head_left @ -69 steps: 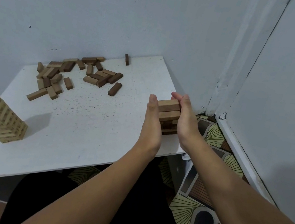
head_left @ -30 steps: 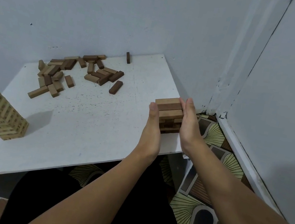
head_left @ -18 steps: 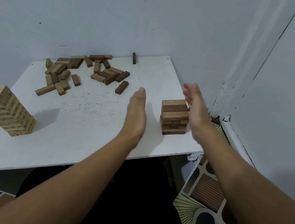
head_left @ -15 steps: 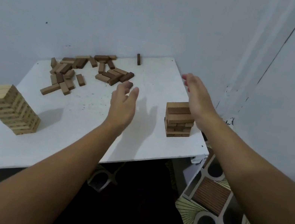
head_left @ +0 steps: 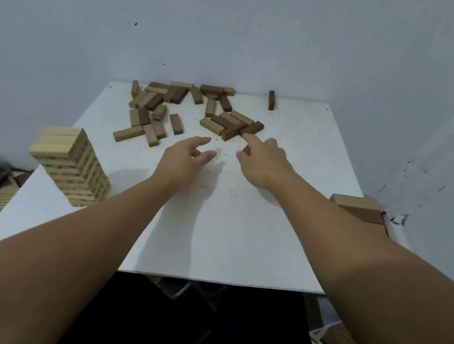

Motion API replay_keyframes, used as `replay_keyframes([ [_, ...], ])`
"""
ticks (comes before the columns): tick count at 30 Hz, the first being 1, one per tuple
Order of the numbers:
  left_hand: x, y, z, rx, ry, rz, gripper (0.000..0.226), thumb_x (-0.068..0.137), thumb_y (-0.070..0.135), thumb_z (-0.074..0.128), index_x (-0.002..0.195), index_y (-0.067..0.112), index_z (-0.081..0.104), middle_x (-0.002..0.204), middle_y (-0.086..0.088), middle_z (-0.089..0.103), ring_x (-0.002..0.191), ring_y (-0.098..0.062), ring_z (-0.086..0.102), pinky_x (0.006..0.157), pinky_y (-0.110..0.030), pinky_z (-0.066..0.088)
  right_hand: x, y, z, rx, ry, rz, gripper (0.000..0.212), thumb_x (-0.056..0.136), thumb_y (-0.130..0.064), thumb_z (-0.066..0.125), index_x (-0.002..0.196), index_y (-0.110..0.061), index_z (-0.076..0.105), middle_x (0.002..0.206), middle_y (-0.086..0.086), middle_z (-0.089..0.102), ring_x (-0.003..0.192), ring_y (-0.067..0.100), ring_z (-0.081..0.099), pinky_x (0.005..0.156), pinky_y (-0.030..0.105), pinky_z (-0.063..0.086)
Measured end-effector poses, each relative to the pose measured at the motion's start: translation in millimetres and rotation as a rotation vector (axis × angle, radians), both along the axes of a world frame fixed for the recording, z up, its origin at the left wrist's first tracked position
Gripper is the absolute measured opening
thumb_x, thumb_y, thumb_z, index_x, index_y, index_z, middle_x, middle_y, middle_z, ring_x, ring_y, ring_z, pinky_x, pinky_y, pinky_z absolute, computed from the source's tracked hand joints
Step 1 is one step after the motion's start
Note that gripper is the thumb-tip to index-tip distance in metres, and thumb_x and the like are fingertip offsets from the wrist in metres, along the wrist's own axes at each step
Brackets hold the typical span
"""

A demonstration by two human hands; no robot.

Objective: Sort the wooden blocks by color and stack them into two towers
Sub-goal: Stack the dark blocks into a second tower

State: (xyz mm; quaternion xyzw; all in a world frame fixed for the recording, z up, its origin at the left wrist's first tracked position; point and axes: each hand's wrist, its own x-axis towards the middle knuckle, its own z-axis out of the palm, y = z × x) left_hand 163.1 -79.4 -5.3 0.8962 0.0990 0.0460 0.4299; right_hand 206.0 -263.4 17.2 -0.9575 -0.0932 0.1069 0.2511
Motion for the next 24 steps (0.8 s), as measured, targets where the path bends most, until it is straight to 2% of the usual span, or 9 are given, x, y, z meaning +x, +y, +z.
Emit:
replay_keyframes([
  [3, 21, -1, -7, 0.079, -0.015, -0.054, 0.047, 0.104, 0.043, 0.057, 0.15, 0.033, 0.054, 0.101, 0.005, 0.065, 0.098, -0.014, 0.061, 0.086, -0.027, 0.042, 12, 7, -16, -0.055, -0.037, -0.046, 0.054, 0.109, -0.036, 0.039, 0.16, -0.034, 0.024, 0.152, 0.014, 0.034, 0.136, 0.036, 0.039, 0.097, 0.044, 0.041],
  [6, 47, -6, -12, 0.275, 0.018, -0.176, 0.052, 0.109, 0.043, 0.046, 0.159, 0.04, 0.036, 0.091, 0.0, 0.057, 0.083, -0.016, 0.056, 0.068, -0.029, 0.039, 28, 7, -19, -0.079, 0.008, -0.057, 0.061, 0.107, -0.033, 0.039, 0.163, -0.036, 0.015, 0.156, 0.012, 0.027, 0.132, 0.034, 0.043, 0.093, 0.041, 0.042],
  [9, 67, -6, -14, 0.474, 0.119, -0.252, 0.052, 0.11, 0.051, 0.032, 0.161, 0.052, 0.02, 0.105, -0.005, 0.049, 0.094, -0.026, 0.056, 0.075, -0.037, 0.042, 43, 6, -15, -0.04, 0.126, -0.068, 0.07, 0.104, -0.039, 0.039, 0.163, -0.041, 0.003, 0.163, 0.008, 0.015, 0.135, 0.036, 0.041, 0.094, 0.04, 0.041],
  [11, 73, -6, -14, 0.539, 0.147, -0.274, 0.051, 0.11, 0.052, 0.028, 0.16, 0.053, 0.018, 0.115, -0.007, 0.05, 0.104, -0.03, 0.058, 0.077, -0.038, 0.041, 50, 6, -14, -0.042, 0.177, -0.082, 0.071, 0.103, -0.046, 0.039, 0.163, -0.042, 0.003, 0.165, 0.007, 0.011, 0.14, 0.038, 0.037, 0.092, 0.038, 0.037],
  [13, 77, -6, -13, 0.542, 0.146, -0.282, 0.051, 0.111, 0.049, 0.028, 0.161, 0.05, 0.02, 0.122, -0.01, 0.055, 0.109, -0.03, 0.059, 0.077, -0.038, 0.042, 53, 7, -17, -0.085, 0.156, -0.083, 0.068, 0.102, -0.048, 0.037, 0.163, -0.041, 0.007, 0.165, 0.009, 0.014, 0.141, 0.038, 0.037, 0.092, 0.038, 0.036],
  [15, 77, -5, -14, 0.517, 0.116, -0.252, 0.051, 0.112, 0.043, 0.032, 0.162, 0.044, 0.025, 0.126, -0.012, 0.06, 0.112, -0.03, 0.06, 0.079, -0.038, 0.046, 51, 8, -20, -0.146, 0.076, -0.057, 0.062, 0.102, -0.045, 0.036, 0.161, -0.039, 0.018, 0.159, 0.011, 0.025, 0.133, 0.036, 0.044, 0.091, 0.04, 0.04],
  [19, 73, 0, -18, 0.369, 0.003, -0.144, 0.041, 0.109, 0.03, 0.043, 0.15, 0.027, 0.047, 0.129, -0.013, 0.064, 0.11, -0.031, 0.061, 0.086, -0.04, 0.049, 44, 8, -22, -0.099, -0.031, -0.001, 0.036, 0.096, -0.035, 0.044, 0.132, -0.039, 0.044, 0.125, 0.0, 0.042, 0.104, 0.026, 0.059, 0.089, 0.042, 0.052],
  [21, 72, 4, -17, 0.306, -0.021, -0.073, 0.034, 0.107, 0.027, 0.048, 0.14, 0.026, 0.055, 0.125, -0.013, 0.06, 0.104, -0.031, 0.061, 0.088, -0.041, 0.05, 41, 8, -23, -0.103, -0.043, 0.008, 0.034, 0.095, -0.033, 0.045, 0.129, -0.037, 0.045, 0.123, 0.001, 0.043, 0.102, 0.026, 0.059, 0.089, 0.044, 0.054],
  [24, 66, 9, -13, 0.368, -0.023, 0.01, 0.033, 0.105, 0.026, 0.054, 0.137, 0.026, 0.061, 0.129, -0.011, 0.047, 0.115, -0.031, 0.054, 0.097, -0.044, 0.051, 38, 10, -28, -0.25, -0.111, 0.019, 0.047, 0.098, -0.035, 0.043, 0.144, -0.035, 0.036, 0.133, 0.01, 0.037, 0.116, 0.032, 0.045, 0.093, 0.043, 0.046],
])
